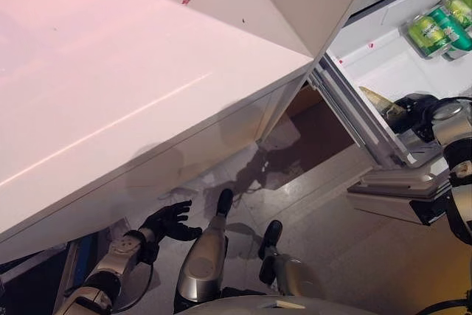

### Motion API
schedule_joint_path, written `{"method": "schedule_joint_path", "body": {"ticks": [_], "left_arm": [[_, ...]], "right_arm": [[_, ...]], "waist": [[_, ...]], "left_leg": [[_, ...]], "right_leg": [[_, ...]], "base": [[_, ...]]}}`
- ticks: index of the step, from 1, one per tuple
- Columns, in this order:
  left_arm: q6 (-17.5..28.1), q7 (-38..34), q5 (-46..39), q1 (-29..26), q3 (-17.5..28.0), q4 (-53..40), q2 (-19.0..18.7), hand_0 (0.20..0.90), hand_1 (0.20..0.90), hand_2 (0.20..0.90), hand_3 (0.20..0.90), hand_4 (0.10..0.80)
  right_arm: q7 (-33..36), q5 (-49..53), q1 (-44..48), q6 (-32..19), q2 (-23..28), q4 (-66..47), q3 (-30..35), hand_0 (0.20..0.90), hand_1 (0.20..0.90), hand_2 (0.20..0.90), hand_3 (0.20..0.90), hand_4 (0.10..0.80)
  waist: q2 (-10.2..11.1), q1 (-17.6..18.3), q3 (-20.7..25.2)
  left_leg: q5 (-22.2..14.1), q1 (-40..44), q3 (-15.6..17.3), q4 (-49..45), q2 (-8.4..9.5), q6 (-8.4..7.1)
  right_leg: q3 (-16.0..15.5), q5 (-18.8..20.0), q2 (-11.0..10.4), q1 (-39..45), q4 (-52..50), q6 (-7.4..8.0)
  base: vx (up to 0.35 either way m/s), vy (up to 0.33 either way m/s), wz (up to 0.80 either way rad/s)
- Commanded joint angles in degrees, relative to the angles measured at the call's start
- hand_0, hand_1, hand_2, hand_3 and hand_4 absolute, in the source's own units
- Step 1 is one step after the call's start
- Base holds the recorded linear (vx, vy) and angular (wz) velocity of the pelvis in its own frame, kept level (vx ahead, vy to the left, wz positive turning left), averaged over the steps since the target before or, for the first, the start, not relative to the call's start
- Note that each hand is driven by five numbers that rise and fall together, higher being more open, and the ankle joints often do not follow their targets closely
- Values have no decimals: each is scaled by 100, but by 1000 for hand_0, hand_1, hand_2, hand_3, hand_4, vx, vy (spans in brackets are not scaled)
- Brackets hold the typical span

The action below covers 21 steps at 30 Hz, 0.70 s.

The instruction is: Put drinks into fridge and close the fridge

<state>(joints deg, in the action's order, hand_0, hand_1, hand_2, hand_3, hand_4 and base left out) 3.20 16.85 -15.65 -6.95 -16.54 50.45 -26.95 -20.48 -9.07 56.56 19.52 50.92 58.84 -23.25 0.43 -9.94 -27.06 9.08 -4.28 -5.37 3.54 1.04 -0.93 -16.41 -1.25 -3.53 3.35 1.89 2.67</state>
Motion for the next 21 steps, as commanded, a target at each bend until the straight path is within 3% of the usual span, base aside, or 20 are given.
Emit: {"method": "schedule_joint_path", "body": {"ticks": [1,8,12,17,21], "left_arm": [[-93,-99,283,441,111,220,134,900,900,900,900,800],[-254,-179,306,509,290,549,265,900,900,900,900,800],[-249,-172,362,649,372,691,389,900,900,900,900,800],[-214,-137,491,749,353,853,487,900,900,900,900,800],[-173,-173,542,830,284,991,600,900,900,900,900,800]], "right_arm": [[339,411,78,-188,1084,-1160,-333,900,900,900,900,800],[689,1319,-245,-544,1516,-2151,330,900,900,900,900,800],[1215,1879,-865,-473,1597,-2893,1275,900,900,900,900,800],[2440,3216,-1689,-718,1232,-3320,2429,900,900,900,900,800],[3228,4077,-2479,-1122,626,-3475,3216,900,900,900,900,800]], "waist": [[287,236,841],[435,535,1477],[394,705,1834],[298,848,2012],[212,925,2065]], "left_leg": [[-1142,223,563,-613,181,180],[-1299,559,746,-575,170,191],[-1431,738,850,-632,167,207],[-1559,917,912,-664,154,228],[-1668,1042,925,-726,159,262]], "right_leg": [[233,-346,200,-446,-835,-145],[473,-402,250,-201,-766,-102],[596,-483,253,-75,-812,-86],[690,-583,248,42,-887,-75],[740,-650,225,105,-994,-62]], "base": [[26,39,-11],[49,27,-19],[66,12,-26],[66,2,-15],[89,-8,-13]]}}
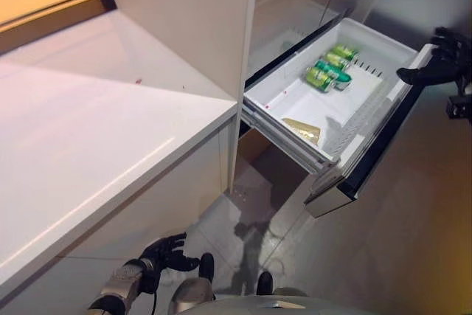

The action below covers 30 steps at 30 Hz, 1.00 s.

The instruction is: Put drinks into fridge and close the fridge

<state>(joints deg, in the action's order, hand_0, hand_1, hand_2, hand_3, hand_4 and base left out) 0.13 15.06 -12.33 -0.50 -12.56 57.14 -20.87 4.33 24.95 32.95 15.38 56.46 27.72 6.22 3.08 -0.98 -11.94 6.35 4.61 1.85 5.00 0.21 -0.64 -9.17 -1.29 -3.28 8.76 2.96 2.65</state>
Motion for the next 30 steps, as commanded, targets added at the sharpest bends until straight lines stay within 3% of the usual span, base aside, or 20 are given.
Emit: {"method": "schedule_joint_path", "body": {"ticks": [1,9,14,22,30], "left_arm": [[147,-18,203,212,-138,373,42,900,900,900,900,800],[109,-83,184,288,-268,483,135,900,900,900,900,800],[-2,-139,88,224,-334,319,123,900,900,900,900,800],[32,-416,-236,10,-488,50,217,900,900,900,900,800],[32,-612,-434,103,-398,-7,217,900,900,900,900,800]], "right_arm": [[924,1051,-315,-886,-191,-338,464,900,900,900,900,800],[1296,2095,-843,-1547,-1163,-341,904,900,900,900,900,800],[1230,2393,-836,-1662,-1289,-260,872,900,900,900,900,800],[809,3690,-370,-1850,-1439,-40,804,900,900,900,900,800],[234,3819,36,-1731,-1585,-68,540,900,900,900,900,800]], "waist": [[-88,58,561],[-157,71,552],[-178,-5,290],[-221,-206,-288],[-267,-342,-594]], "left_leg": [[-1437,193,212,-900,243,247],[-1772,111,168,-1473,328,350],[-2104,-242,1,-2159,397,478],[-2677,-1284,-53,-3632,582,713],[-2861,-1934,-37,-4458,701,781]], "right_leg": [[32,-667,189,-411,-1132,-59],[153,-842,123,-417,-1421,-141],[92,-1110,33,-729,-2102,-291],[-103,-1619,-188,-1609,-3614,-556],[-165,-1904,-313,-2280,-4619,-699]], "base": [[90,-16,-12],[90,-30,-8],[20,-11,3],[-50,19,12],[-33,51,7]]}}
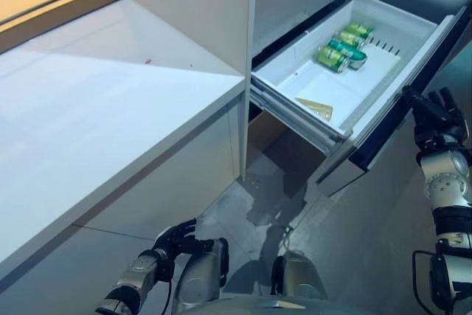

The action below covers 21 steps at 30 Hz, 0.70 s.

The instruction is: Put drinks into fridge and close the fridge

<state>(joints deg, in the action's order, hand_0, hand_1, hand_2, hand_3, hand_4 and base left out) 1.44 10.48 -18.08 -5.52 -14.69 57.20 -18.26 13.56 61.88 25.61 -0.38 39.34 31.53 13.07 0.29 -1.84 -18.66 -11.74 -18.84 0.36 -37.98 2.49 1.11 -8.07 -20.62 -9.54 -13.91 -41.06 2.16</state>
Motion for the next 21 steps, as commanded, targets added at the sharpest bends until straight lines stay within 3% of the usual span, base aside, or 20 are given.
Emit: {"method": "schedule_joint_path", "body": {"ticks": [1,10,13,20,21], "left_arm": [[-80,-165,118,625,-163,-5,-42,900,900,900,900,800],[11,-167,-195,667,-107,-190,-42,900,900,900,900,800],[38,-150,-261,665,-139,-261,-80,900,900,900,900,800],[71,-59,-288,731,-81,-265,-213,900,900,900,900,800],[73,-53,-290,732,-70,-264,-224,900,900,900,900,800]], "right_arm": [[-785,123,830,-108,118,-409,-211,900,900,900,900,800],[-1499,-56,1383,400,89,-115,-774,900,900,900,900,800],[-1797,-629,1640,424,190,109,-1092,900,900,900,900,800],[-2119,-722,2047,463,368,531,-1546,900,900,900,900,800],[-2135,-741,2085,449,373,577,-1556,900,900,900,900,800]], "waist": [[12,-276,56],[-62,-506,-166],[-108,-615,-228],[-168,-820,-310],[-198,-834,-319]], "left_leg": [[-1048,349,107,-206,491,610],[-644,93,18,54,536,528],[-444,58,-43,274,524,478],[-286,108,-234,572,525,363],[-92,67,-237,671,504,369]], "right_leg": [[-273,8,306,-82,-294,-657],[-338,85,267,-404,-440,-635],[-396,140,257,-459,-399,-617],[-469,64,210,-399,-376,-534],[-555,215,189,-432,-313,-572]], "base": [[4,64,4],[-26,60,2],[-43,23,15],[16,5,15],[-47,13,18]]}}
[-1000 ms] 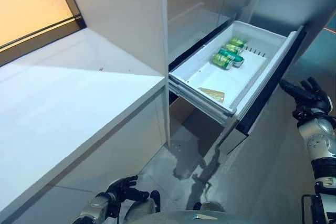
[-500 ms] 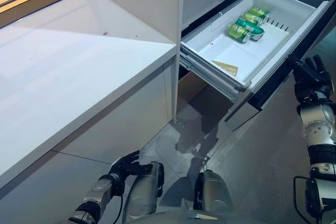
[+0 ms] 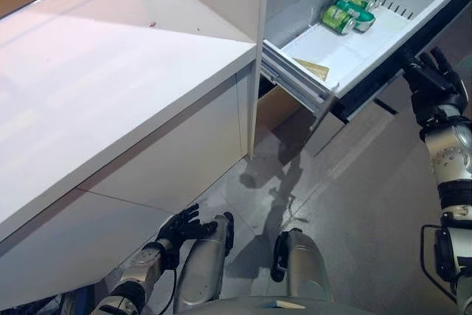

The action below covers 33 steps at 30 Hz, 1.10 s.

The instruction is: Put drinks into fridge and close the fridge

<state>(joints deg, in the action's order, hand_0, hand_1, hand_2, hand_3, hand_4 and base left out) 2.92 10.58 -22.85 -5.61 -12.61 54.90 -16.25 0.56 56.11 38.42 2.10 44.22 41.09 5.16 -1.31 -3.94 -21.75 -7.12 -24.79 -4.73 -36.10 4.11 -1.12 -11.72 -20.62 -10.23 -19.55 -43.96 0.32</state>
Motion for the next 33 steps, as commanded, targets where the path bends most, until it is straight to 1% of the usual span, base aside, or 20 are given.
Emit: {"method": "schedule_joint_path", "body": {"ticks": [1,2,3,5,6,7,12,16,21,25,27,30,33], "left_arm": [[-63,-40,213,760,-262,-18,-438,900,900,900,900,800],[-64,-11,239,774,-250,-19,-454,900,900,900,900,800],[-49,21,270,794,-240,-8,-472,900,900,900,900,800],[-31,56,288,816,-223,0,-490,900,900,900,900,800],[-24,73,308,823,-208,7,-496,900,900,900,900,800],[-22,85,332,833,-208,-8,-505,900,900,900,900,800],[-16,155,444,905,-209,-100,-527,900,900,900,900,800],[-3,217,495,899,-284,-188,-549,900,900,900,900,800],[27,238,413,702,-367,-289,-642,900,900,900,900,800],[-47,161,467,649,-300,-271,-622,900,900,900,900,800],[-136,129,541,648,-231,-183,-571,900,900,900,900,800],[-232,123,650,636,-175,-134,-510,900,900,900,900,800],[-302,133,667,640,-135,-130,-473,900,900,900,900,800]], "right_arm": [[-877,-247,849,191,-118,-292,-782,900,900,900,900,800],[-836,-295,898,203,-125,-245,-812,900,900,900,900,800],[-810,-332,914,175,-129,-196,-831,900,900,900,900,800],[-789,-352,947,176,-125,-160,-856,900,900,900,900,800],[-771,-337,962,179,-128,-140,-866,900,900,900,900,800],[-762,-369,965,169,-138,-128,-862,900,900,900,900,800],[-653,-433,847,140,-163,-143,-787,900,900,900,900,800],[-593,-408,790,110,-181,-114,-734,900,900,900,900,800],[-326,-365,894,-73,-213,-136,-801,900,900,900,900,800],[-420,-422,498,-190,-398,-378,-796,900,900,900,900,800],[-610,-443,43,-58,-579,-604,-738,900,900,900,900,800],[-752,-447,-420,79,-797,-773,-719,900,900,900,900,800],[-833,-527,-807,158,-966,-885,-717,900,900,900,900,800]], "waist": [[-47,-663,-4],[-58,-692,-5],[-47,-722,-1],[-58,-748,-5],[-65,-764,2],[-93,-775,-1],[-107,-787,24],[-132,-749,-1],[-139,-666,-108],[-39,-486,-38],[49,-316,156],[114,-184,382],[150,-93,563]], "left_leg": [[-509,686,236,556,336,576],[-460,705,208,618,336,559],[-582,779,166,622,345,530],[-545,804,141,673,330,516],[-498,822,121,738,312,503],[-325,793,127,825,285,510],[-195,913,72,1038,223,461],[-26,987,76,1271,135,408],[170,957,145,1540,54,399],[270,1171,261,1913,-14,371],[337,1426,431,2273,-104,315],[404,1681,594,2630,-176,262],[449,1868,702,2880,-211,230]], "right_leg": [[-220,223,244,163,6,-375],[-249,239,230,195,39,-362],[-210,105,227,270,17,-308],[-242,124,212,309,57,-298],[-271,156,216,342,118,-292],[-357,304,207,328,200,-332],[-408,428,237,510,485,-289],[-388,590,282,553,737,-222],[-277,812,392,437,1061,-131],[-129,1078,538,613,1724,-41],[-33,1259,625,863,2307,32],[9,1389,686,1105,2765,98],[33,1480,736,1298,3101,135]], "base": [[-44,11,23],[121,-30,25],[119,-32,33],[73,-24,26],[-46,3,18],[-37,-1,27],[34,-20,20],[15,-33,9],[-137,-48,-2],[-76,-41,-20],[-19,-22,-40],[0,-6,-48],[7,-7,-29]]}}
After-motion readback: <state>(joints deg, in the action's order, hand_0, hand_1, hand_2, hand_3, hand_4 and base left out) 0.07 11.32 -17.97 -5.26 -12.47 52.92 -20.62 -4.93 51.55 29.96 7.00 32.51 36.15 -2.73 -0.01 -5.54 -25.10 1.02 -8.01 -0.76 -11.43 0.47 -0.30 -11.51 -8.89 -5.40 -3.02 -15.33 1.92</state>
